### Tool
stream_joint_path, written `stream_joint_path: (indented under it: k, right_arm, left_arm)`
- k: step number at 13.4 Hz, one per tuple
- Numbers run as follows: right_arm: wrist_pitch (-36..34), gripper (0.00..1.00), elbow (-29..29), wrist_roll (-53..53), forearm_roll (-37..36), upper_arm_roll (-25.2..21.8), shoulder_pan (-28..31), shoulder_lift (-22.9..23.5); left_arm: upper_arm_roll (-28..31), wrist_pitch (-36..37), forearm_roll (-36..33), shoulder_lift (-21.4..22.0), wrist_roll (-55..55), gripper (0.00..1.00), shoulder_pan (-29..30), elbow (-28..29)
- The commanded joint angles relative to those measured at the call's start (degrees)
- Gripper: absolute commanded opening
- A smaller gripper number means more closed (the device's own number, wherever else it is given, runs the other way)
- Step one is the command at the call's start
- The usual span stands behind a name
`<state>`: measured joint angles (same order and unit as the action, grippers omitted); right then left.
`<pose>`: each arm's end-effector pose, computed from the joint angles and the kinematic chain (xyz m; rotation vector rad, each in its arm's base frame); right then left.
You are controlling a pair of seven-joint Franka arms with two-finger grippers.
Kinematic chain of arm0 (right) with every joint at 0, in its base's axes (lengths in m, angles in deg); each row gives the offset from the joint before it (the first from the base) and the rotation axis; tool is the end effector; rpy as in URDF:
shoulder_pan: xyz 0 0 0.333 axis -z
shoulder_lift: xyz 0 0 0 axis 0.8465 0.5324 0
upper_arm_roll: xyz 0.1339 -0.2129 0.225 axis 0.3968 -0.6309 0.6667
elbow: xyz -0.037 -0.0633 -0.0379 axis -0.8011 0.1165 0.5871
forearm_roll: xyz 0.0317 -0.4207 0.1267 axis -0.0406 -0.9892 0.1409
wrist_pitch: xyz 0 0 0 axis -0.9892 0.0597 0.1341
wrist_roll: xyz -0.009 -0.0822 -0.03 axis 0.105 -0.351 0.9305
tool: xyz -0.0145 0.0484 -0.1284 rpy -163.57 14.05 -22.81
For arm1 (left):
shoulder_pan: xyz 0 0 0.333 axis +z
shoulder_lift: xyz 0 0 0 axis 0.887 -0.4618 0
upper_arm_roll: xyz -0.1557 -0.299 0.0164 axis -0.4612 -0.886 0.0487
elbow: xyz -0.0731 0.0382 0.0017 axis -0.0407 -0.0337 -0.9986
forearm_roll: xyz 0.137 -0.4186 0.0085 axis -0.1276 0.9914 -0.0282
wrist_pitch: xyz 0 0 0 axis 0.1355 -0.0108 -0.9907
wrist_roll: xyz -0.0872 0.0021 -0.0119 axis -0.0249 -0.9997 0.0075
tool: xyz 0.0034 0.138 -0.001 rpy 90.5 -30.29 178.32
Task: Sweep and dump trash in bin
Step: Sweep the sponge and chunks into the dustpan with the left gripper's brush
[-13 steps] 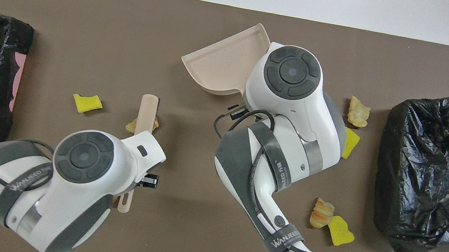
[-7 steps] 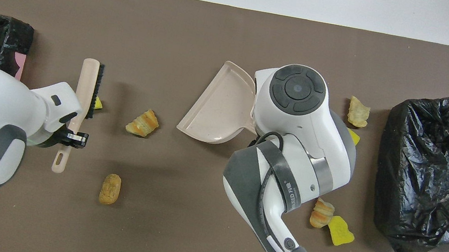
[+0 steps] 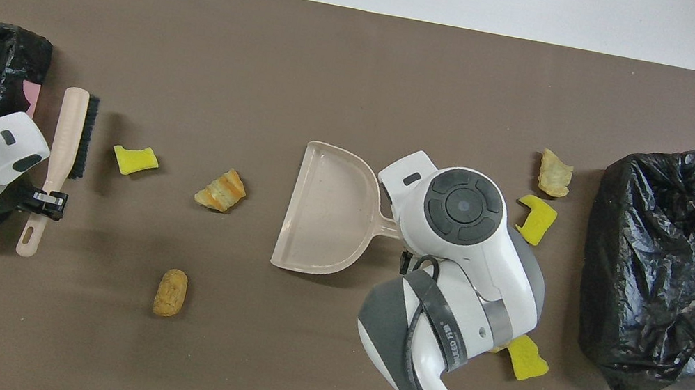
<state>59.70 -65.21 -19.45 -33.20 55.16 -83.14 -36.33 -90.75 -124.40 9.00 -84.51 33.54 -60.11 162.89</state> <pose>0.5699 0.3018 0.3442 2.3417 2.0143 -0.0446 0.5304 0.0061 0.3398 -3.1151 0.1277 0.2686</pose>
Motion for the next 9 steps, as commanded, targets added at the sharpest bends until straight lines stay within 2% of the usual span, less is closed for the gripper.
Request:
stream_joint_path:
  k: [1,3,4,5,6,7,9]
  right_arm:
    - [1.7,0.0,-2.8,1.6,-2.5,0.3,0.1,-1.4]
    - [4.0,0.0,-2.9,1.3,-3.2,0.3,-0.1,0.4]
    - [5.3,0.1,-3.6,1.0,-4.3,0.3,-0.3,0.7]
    - [6.7,0.25,-4.1,1.0,-4.9,0.3,-0.7,0.8]
    - [7.0,0.33,-4.4,0.9,-4.9,0.3,-0.8,1.0]
    - [7.0,0.39,-4.5,0.9,-4.9,0.3,-0.8,1.1]
    - [7.0,0.44,-4.5,0.9,-5.0,0.3,-0.8,1.1]
  left_arm:
    - [-0.8,-2.4,-1.1,-0.2,0.2,0.0,0.2,3.3]
    - [-1.0,-2.9,-1.1,1.2,0.3,0.0,-1.0,5.6]
    - [-1.0,-2.7,-1.1,1.3,0.2,0.0,-2.9,5.8]
    - [-1.0,-2.7,-1.1,1.6,0.1,0.0,-4.4,6.4]
    - [-1.1,-2.9,-0.9,2.1,0.2,0.0,-5.7,7.0]
    - [-1.1,-3.0,-0.6,2.2,0.7,0.0,-8.0,7.3]
    - [-1.1,-3.1,-0.2,2.7,0.9,0.0,-12.2,7.7]
